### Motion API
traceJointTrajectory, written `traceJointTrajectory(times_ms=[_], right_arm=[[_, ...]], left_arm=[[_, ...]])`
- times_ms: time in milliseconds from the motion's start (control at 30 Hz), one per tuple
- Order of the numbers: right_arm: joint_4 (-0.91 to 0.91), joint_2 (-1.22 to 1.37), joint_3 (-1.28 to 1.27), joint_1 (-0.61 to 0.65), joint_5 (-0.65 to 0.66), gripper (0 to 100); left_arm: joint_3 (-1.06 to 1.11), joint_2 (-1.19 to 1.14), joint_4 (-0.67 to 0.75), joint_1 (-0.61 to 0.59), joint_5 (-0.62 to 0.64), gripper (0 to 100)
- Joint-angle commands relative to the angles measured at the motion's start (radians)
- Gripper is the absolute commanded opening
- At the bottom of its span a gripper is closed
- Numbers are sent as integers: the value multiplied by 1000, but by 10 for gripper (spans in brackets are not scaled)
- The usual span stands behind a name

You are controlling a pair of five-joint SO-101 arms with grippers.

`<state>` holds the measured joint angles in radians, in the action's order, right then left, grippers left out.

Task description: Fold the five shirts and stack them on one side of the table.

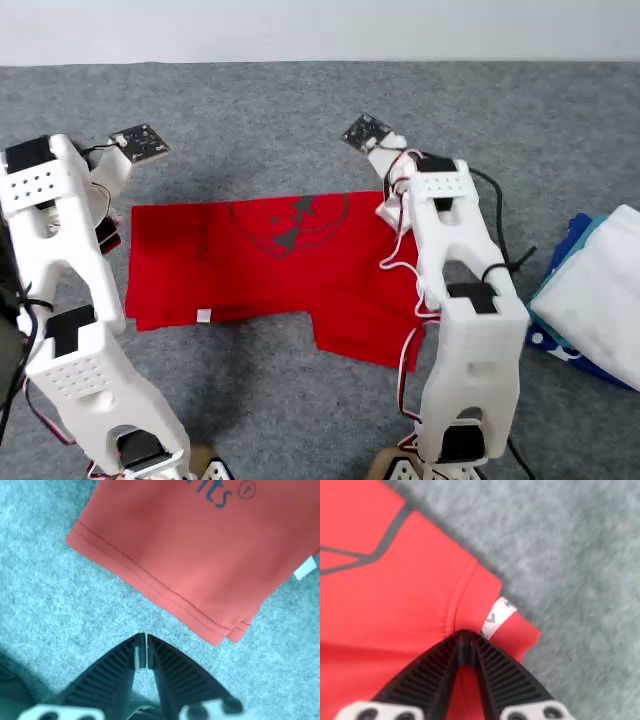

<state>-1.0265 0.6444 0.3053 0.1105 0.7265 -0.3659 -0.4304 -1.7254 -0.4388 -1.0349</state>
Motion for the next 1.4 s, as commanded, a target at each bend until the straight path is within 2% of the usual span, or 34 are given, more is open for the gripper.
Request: traceJointTrajectory(times_ms=[0,133,267,433,500,633,900,1000,1133,1367], right_arm=[[-171,1,210,36,-9,18],[-397,-12,341,73,-11,19],[-582,-54,448,84,-11,16],[-759,-148,549,64,-15,15],[-769,-202,563,41,-75,14],[-768,-346,562,-42,-193,9],[-769,-595,560,-300,-258,9],[-769,-653,560,-421,-273,9],[-771,-714,560,-559,-272,9],[-769,-814,440,-776,-267,9]], left_arm=[[-8,25,-11,-3,5,6],[-8,25,-25,15,20,6],[-7,63,-28,57,114,6],[-2,163,-28,172,195,6],[-2,190,-28,235,258,6],[-2,229,-28,391,396,6],[2,216,-12,809,677,6],[19,173,25,956,701,19],[27,91,35,1119,703,85],[24,-69,38,1238,733,148]])
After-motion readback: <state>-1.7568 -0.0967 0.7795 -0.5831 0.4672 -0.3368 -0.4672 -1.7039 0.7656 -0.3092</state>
